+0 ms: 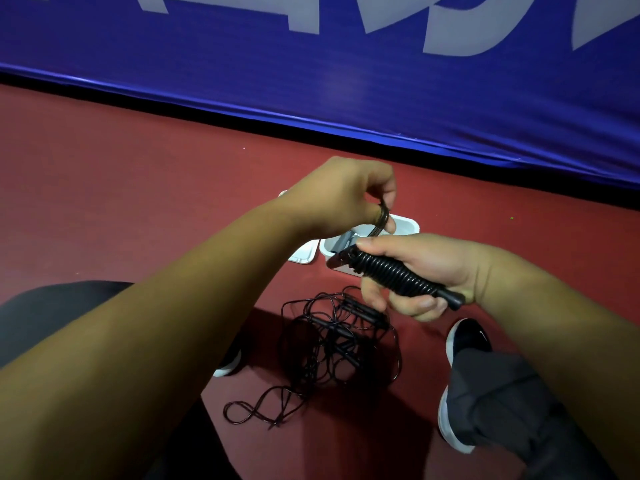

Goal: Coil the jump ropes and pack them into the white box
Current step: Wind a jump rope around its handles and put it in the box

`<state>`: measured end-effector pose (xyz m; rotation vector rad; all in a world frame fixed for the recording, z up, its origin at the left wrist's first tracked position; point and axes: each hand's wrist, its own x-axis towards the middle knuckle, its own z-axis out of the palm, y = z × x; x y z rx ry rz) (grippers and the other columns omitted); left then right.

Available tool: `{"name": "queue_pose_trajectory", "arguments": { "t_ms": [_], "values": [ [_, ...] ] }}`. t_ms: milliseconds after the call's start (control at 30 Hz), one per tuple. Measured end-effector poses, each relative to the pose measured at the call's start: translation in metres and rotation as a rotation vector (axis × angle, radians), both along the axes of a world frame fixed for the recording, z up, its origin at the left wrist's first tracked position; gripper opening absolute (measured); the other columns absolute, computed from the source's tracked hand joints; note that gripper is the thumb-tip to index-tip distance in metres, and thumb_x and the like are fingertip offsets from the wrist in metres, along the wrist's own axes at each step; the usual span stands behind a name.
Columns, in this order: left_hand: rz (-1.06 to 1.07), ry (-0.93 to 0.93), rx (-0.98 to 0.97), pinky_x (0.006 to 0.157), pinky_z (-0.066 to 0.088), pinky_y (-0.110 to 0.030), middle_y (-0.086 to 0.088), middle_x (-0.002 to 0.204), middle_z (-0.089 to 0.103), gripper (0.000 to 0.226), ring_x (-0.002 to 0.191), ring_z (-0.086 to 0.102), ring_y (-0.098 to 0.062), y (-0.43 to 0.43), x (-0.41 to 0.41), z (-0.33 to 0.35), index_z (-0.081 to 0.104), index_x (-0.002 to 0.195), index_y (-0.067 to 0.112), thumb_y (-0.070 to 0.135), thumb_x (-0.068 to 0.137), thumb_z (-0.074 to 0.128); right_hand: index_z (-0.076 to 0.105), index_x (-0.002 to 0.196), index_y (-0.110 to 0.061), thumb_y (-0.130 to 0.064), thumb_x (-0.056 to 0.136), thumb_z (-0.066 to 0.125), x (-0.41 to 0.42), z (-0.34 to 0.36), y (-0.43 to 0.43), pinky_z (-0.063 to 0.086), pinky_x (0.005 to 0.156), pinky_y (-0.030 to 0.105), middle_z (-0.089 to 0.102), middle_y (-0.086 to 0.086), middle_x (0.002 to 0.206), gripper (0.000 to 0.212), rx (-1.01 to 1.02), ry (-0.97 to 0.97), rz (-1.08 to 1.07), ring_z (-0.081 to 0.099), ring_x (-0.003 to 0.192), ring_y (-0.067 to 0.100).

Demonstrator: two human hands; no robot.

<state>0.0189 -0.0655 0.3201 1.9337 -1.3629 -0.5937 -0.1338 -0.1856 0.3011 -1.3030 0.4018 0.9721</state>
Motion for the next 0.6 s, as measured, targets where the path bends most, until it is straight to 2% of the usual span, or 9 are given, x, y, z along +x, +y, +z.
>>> {"name": "queue_pose_trajectory", "arguments": {
  "t_ms": [67,167,233,333,467,600],
  "values": [
    [0.013,0.031,-0.043,0.091,0.057,-0.05,0.009,0.094,0.077,0.021,0.105,0.074,-0.019,0.001,-0.002,0.001,0.065,0.083,0.027,0.019,0.075,0.083,0.058,0.074,-0.007,-0.071,0.098,0.043,0.001,0.003,0.003,0.026,0.037,0.016,0.037,0.004,0.047,0.07,-0.069,-0.023,-0.084,0.028,0.03,0.014],
    [0.033,0.05,-0.081,0.09,0.058,-0.048,0.001,0.098,0.077,0.02,0.099,0.075,-0.007,-0.001,-0.002,0.0,0.064,0.086,0.019,0.005,0.082,0.078,0.049,0.08,-0.011,-0.061,0.108,0.04,0.002,0.008,0.008,0.022,0.037,0.018,0.044,-0.002,0.048,0.058,-0.138,-0.068,-0.238,0.032,0.032,0.009],
    [0.035,0.009,-0.111,0.088,0.058,-0.048,-0.002,0.098,0.074,0.023,0.1,0.075,-0.009,-0.003,-0.001,-0.001,0.063,0.085,0.017,0.002,0.082,0.08,0.054,0.093,-0.01,-0.06,0.108,0.045,0.004,0.003,0.01,0.024,0.041,0.019,0.048,-0.002,0.056,0.052,-0.201,-0.097,-0.321,0.034,0.037,0.012],
    [0.028,-0.105,-0.141,0.087,0.058,-0.046,-0.003,0.1,0.069,0.023,0.103,0.071,-0.021,-0.006,0.0,-0.002,0.064,0.086,0.019,0.007,0.081,0.083,0.057,0.117,-0.019,-0.061,0.105,0.054,0.009,-0.008,0.01,0.028,0.048,0.02,0.049,0.001,0.069,0.044,-0.253,-0.119,-0.435,0.036,0.046,0.017],
    [0.039,-0.178,-0.15,0.088,0.055,-0.042,0.0,0.101,0.065,0.021,0.097,0.066,-0.017,-0.007,0.004,0.0,0.065,0.088,0.02,0.005,0.08,0.078,0.059,0.117,-0.022,-0.065,0.1,0.059,0.009,-0.016,0.004,0.027,0.048,0.022,0.049,0.001,0.072,0.046,-0.232,-0.107,-0.57,0.035,0.048,0.017],
    [0.011,-0.176,-0.107,0.095,0.053,-0.036,0.003,0.109,0.064,0.025,0.105,0.064,-0.009,-0.005,0.008,0.003,0.07,0.088,0.025,0.001,0.08,0.072,0.06,0.111,-0.026,-0.057,0.101,0.065,0.007,-0.019,-0.001,0.026,0.048,0.021,0.05,0.0,0.071,0.033,-0.25,-0.112,-0.649,0.035,0.049,0.016]
  ]
}}
